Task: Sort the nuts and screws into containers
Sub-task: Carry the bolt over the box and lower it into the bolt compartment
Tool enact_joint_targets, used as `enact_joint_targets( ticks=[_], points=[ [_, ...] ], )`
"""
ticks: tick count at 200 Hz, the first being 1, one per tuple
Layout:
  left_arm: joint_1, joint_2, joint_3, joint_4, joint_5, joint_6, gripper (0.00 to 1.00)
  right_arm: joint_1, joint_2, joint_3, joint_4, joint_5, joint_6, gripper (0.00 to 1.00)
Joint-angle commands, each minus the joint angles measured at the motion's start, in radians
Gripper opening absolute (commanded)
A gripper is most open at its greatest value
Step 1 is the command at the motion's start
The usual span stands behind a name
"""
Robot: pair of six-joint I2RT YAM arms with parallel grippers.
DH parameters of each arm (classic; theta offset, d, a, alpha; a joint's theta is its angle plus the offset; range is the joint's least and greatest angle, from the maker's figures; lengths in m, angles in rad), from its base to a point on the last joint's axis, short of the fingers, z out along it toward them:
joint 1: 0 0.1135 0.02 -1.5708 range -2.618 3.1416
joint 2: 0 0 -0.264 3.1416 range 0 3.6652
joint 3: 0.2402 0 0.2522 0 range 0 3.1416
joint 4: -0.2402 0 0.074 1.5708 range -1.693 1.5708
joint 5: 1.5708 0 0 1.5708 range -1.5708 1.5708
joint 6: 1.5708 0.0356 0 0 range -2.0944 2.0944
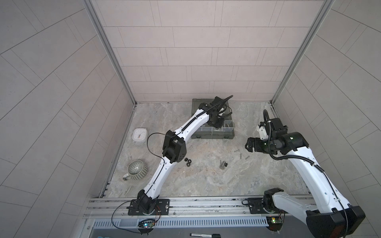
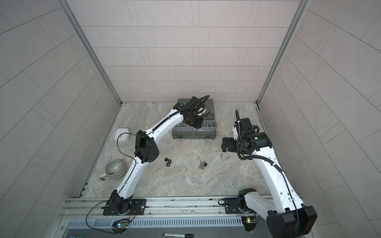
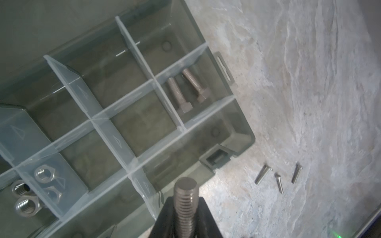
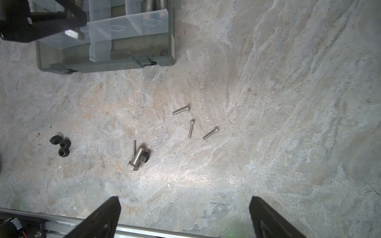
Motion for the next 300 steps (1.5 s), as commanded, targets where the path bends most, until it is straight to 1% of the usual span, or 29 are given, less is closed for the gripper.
enact_joint_targets(
  ticks=[1, 34, 52, 70, 81, 100, 136, 180, 228, 249, 274, 291, 300],
  points=[
    [0.024, 0.021, 0.023, 0.147, 0.119, -0.077, 0.21, -0.021, 0.019, 0.039, -0.051, 0.049, -0.035, 0.99],
    [0.030, 0.055, 0.013, 0.304, 0.224, -0.144, 0.21, -0.035, 0.070, 0.082, -0.060, 0.085, -0.041, 0.99],
    [0.037, 0.087, 0.007, 0.376, 0.314, -0.213, 0.21, -0.039, 0.094, 0.097, -0.057, 0.094, -0.038, 0.99],
    [0.048, 0.095, -0.039, 0.450, 0.380, -0.286, 0.20, -0.041, 0.116, 0.111, -0.053, 0.100, -0.031, 0.99],
    [0.053, 0.097, -0.070, 0.484, 0.397, -0.310, 0.20, -0.042, 0.124, 0.118, -0.053, 0.109, -0.029, 0.99],
    [0.055, 0.114, -0.079, 0.497, 0.407, -0.327, 0.20, -0.044, 0.127, 0.123, -0.056, 0.115, -0.025, 0.99],
    [0.062, 0.142, -0.071, 0.514, 0.390, -0.351, 0.19, -0.054, 0.114, 0.122, -0.074, 0.127, -0.028, 0.99],
    [0.062, 0.159, -0.071, 0.515, 0.367, -0.348, 0.19, -0.074, 0.107, 0.111, -0.085, 0.117, -0.042, 0.99],
    [0.062, 0.165, -0.070, 0.496, 0.336, -0.320, 0.20, -0.087, 0.108, 0.110, -0.088, 0.108, -0.050, 0.99],
    [0.062, 0.164, -0.072, 0.489, 0.341, -0.314, 0.20, -0.092, 0.112, 0.115, -0.090, 0.109, -0.054, 0.99],
    [0.062, 0.163, -0.075, 0.499, 0.354, -0.318, 0.27, -0.095, 0.115, 0.116, -0.090, 0.104, -0.056, 0.99],
    [0.062, 0.163, -0.082, 0.516, 0.374, -0.320, 0.38, -0.096, 0.119, 0.116, -0.088, 0.098, -0.059, 0.99],
    [0.060, 0.161, -0.085, 0.520, 0.374, -0.320, 0.40, -0.096, 0.118, 0.114, -0.087, 0.096, -0.059, 0.99]
  ],
)
